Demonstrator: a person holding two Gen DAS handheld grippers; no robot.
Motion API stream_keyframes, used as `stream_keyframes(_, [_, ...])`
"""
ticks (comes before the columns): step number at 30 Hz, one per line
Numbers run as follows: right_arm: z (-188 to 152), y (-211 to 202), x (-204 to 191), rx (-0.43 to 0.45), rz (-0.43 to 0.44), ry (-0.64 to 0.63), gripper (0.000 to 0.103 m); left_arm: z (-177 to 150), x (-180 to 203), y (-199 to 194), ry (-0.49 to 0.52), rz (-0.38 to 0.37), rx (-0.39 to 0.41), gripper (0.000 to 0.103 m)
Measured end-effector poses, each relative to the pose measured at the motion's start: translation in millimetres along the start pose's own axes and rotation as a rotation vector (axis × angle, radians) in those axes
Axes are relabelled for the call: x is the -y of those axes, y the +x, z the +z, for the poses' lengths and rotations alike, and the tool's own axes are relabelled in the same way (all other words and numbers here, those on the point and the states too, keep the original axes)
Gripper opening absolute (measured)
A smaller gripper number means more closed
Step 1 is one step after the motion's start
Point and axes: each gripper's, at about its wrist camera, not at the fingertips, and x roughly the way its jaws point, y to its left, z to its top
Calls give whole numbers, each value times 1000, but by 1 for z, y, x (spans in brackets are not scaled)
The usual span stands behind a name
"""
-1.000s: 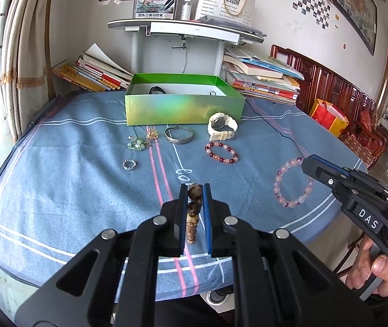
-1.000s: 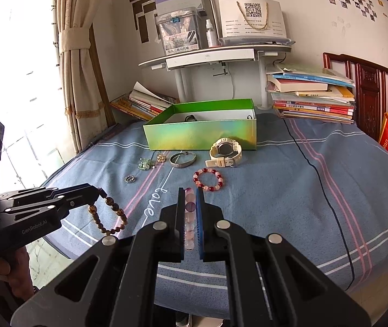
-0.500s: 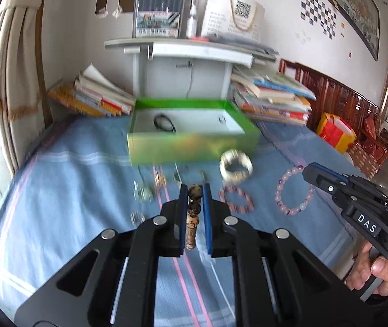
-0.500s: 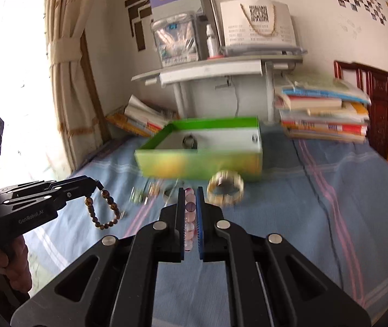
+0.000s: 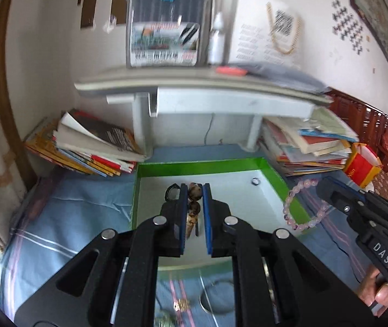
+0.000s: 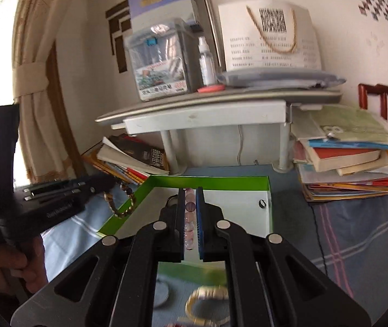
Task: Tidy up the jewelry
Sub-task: 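Open the left tool over the box while the right tool releases its bracelet inside, then withdraw both open tools from the green box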
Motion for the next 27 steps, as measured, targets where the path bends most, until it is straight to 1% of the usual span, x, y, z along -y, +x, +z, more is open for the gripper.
stream_keyframes(2, [-4, 14, 7, -29, 8, 11, 8, -6, -4, 16, -9, -3, -24, 11])
stream_keyframes(3, [-6, 17, 11, -28, 12, 16, 8, -11, -6, 26, -12, -3, -41, 11])
stream_keyframes(5, [-9, 21, 16, -20, -11, 24, 8, -19, -9, 36, -21, 1, -69, 11])
stream_keyframes(6, [-8, 21, 20, -8, -24, 31, 11, -21, -11, 41, -30, 21, -87, 12])
stream_keyframes(7, [-8, 20, 21, 5, -41, 32, 31, -23, -12, 39, -31, 37, -78, 29])
stream_keyframes(8, [-7, 18, 22, 19, -64, 34, 49, -23, -13, 37, -29, 55, -56, 58])
stream_keyframes(9, [-5, 12, 26, 59, -104, 46, 85, -23, -14, 32, -29, 94, -19, 98])
stream_keyframes(10, [-4, -1, 30, 138, -133, 72, 97, -23, -16, 20, -32, 151, 67, 99])
stream_keyframes(11, [-4, -10, 33, 184, -133, 87, 98, -22, -17, 9, -35, 193, 138, 99])
stream_keyframes(12, [-2, -26, 38, 256, -117, 116, 98, -19, -20, -4, -39, 227, 195, 99])
stream_keyframes(13, [-1, -38, 42, 310, -107, 141, 99, -17, -22, -12, -48, 230, 227, 99])
stream_keyframes(14, [-1, -51, 46, 372, -106, 166, 100, -16, -27, -26, -83, 230, 292, 99])
stream_keyframes(15, [-4, -68, 50, 465, -113, 195, 100, -18, -32, -39, -129, 227, 362, 99])
stream_keyframes(17, [-6, -83, 55, 551, -130, 218, 100, -18, -40, -54, -189, 205, 431, 99])
stream_keyframes(18, [-7, -88, 58, 571, -143, 232, 100, -18, -42, -58, -207, 200, 435, 99])
stream_keyframes(20, [-4, -94, 60, 546, -153, 260, 100, -15, -42, -72, -217, 183, 407, 99])
stream_keyframes(22, [-1, -103, 55, 498, -141, 270, 100, -19, -35, -93, -188, 193, 407, 99])
stream_keyframes(23, [-1, -109, 48, 459, -143, 250, 100, -22, -31, -100, -170, 202, 399, 99])
stream_keyframes(25, [-6, -114, 32, 386, -150, 201, 100, -36, -19, -120, -112, 230, 355, 99])
stream_keyframes(27, [-20, -122, 14, 292, -158, 146, 100, -54, -13, -134, -82, 244, 316, 99])
